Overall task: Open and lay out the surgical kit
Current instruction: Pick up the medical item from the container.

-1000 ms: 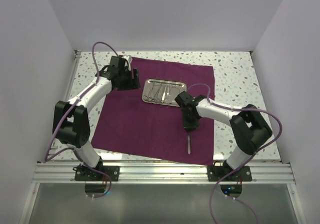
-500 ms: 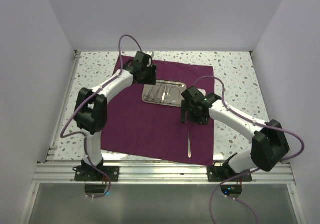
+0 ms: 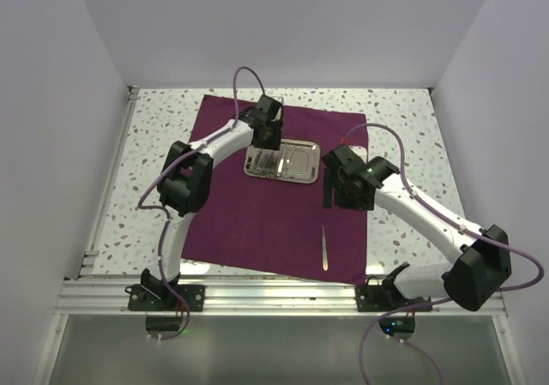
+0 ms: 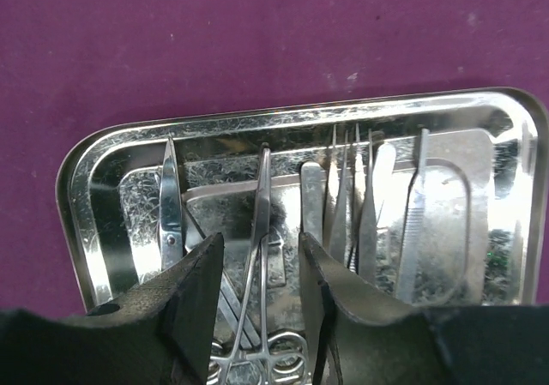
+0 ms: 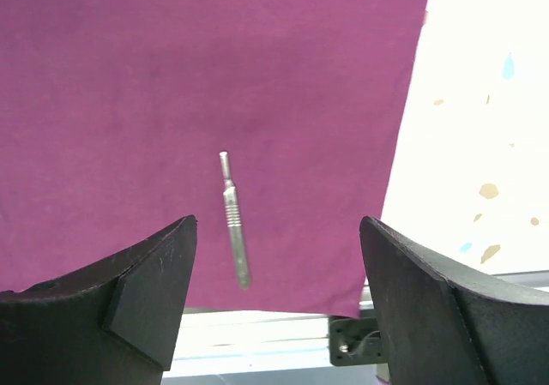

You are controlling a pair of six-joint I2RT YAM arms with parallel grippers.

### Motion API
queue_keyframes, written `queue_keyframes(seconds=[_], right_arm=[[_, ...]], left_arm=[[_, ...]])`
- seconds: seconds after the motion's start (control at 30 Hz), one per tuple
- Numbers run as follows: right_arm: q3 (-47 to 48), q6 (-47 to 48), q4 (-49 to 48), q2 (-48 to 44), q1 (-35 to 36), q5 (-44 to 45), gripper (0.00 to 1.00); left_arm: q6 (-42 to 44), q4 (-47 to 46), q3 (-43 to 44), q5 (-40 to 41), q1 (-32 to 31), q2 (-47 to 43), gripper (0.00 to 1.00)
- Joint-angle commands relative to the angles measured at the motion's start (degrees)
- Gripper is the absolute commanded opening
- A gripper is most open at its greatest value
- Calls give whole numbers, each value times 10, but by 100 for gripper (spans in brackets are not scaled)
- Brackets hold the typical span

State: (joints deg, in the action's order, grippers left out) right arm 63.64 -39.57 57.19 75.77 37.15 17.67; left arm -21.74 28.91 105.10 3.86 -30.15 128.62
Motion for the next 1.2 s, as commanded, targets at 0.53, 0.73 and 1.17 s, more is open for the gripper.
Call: queue_keyframes(seconds=[0.53,0.73,1.17], right_arm=[[15,21,25,-16,-37,19,79],[11,20,20,-19,-43,17,79],[35,16,16,-16,-44,17,77]], left_arm=[[-15,30,-48,51,-19,58,29],[-13,106,-10,62,-19,122,13],[1,185,129,25,-18,78,0]])
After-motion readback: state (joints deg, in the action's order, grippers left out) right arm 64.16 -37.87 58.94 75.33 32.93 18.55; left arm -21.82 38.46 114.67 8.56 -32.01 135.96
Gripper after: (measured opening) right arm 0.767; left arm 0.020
